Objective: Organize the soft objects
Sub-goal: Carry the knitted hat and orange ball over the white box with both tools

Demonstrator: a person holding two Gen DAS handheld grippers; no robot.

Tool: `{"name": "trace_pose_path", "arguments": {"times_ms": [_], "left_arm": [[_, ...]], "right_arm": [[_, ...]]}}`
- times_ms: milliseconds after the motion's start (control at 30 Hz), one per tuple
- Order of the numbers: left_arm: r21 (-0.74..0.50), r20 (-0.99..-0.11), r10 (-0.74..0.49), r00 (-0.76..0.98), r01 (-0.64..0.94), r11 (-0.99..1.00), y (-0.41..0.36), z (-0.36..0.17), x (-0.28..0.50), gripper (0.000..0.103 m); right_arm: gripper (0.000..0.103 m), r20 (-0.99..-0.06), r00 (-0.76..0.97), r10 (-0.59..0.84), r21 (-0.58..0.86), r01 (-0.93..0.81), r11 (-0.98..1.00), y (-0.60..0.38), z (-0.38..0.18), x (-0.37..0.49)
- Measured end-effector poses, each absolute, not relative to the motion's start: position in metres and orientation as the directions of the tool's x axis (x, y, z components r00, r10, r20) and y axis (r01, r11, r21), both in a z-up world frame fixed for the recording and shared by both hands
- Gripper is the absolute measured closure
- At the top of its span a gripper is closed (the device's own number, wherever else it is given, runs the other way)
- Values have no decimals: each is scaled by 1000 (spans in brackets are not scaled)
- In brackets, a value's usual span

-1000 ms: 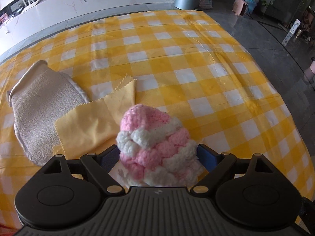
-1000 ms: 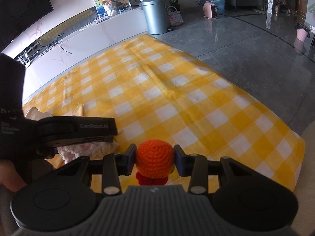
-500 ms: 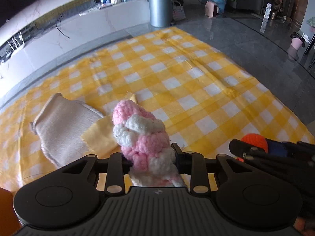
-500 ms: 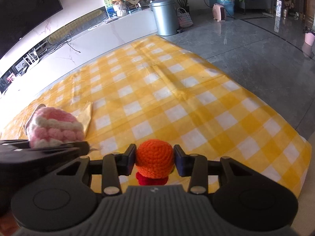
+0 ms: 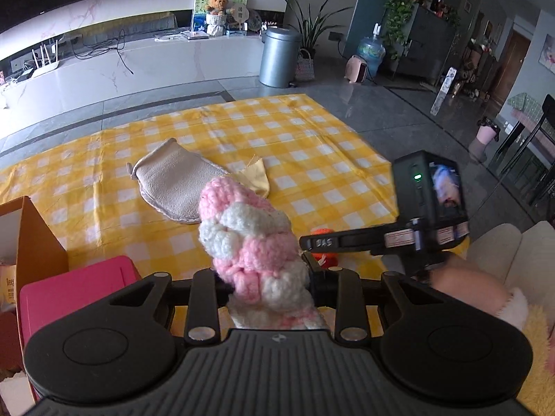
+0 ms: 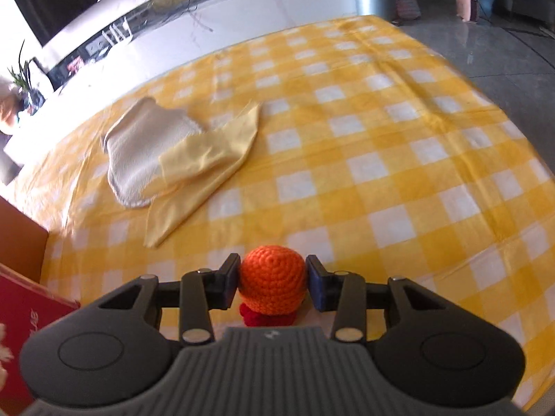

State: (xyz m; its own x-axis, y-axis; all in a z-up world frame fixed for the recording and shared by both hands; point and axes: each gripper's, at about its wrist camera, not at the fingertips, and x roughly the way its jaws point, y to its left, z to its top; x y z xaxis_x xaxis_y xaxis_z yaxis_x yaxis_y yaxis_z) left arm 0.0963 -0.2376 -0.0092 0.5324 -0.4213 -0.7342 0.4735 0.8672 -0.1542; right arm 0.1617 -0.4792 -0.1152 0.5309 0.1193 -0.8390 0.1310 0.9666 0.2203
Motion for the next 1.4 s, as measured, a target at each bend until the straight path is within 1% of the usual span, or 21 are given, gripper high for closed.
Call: {"name": "trace_pose_path", "arguments": {"times_ms": [67,167,267,467,633,800,1000,1100,1167,1300,1400], "left_arm": [[-149,-730,-429,532,490,859,-234,-6,88,68],[-155,-719,-441,537,495,855,-224,-1,81,68],[-162,-708,-444,550,485,860,-211,0,78,68],[-211,-691,-457,560,448,869,-189,2,82,68],[-222,-680,-456,574,432,874,-172,3,85,68],[-252,-662,-468,585,414,875,-155,11,81,68],[-214,-639,-408,652,359,908,-126,29,61,68],[-248,-659,-410,630,332,910,-106,33,58,68],[-278,-641,-426,638,325,904,-91,36,53,68],[-267,-592,-426,684,332,905,-72,43,40,68],[-292,-565,-425,708,310,905,-56,46,39,68]], "right_arm": [[62,-847,520,110,175,76,982,-464,-113,160],[61,-855,502,130,179,51,982,-456,-116,160],[60,-877,473,85,117,38,992,-450,-119,163],[62,-880,474,44,86,66,994,-455,-117,162],[62,-855,516,46,90,61,994,-456,-104,159],[62,-814,576,83,114,19,993,-448,-82,156],[62,-749,652,121,139,-23,990,-431,-55,153],[62,-713,687,143,154,-47,987,-423,-41,150],[62,-684,710,165,170,-65,983,-414,-31,148],[62,-629,759,168,182,-66,981,-401,-12,143],[62,-590,786,186,179,-98,979,-387,2,138]]}}
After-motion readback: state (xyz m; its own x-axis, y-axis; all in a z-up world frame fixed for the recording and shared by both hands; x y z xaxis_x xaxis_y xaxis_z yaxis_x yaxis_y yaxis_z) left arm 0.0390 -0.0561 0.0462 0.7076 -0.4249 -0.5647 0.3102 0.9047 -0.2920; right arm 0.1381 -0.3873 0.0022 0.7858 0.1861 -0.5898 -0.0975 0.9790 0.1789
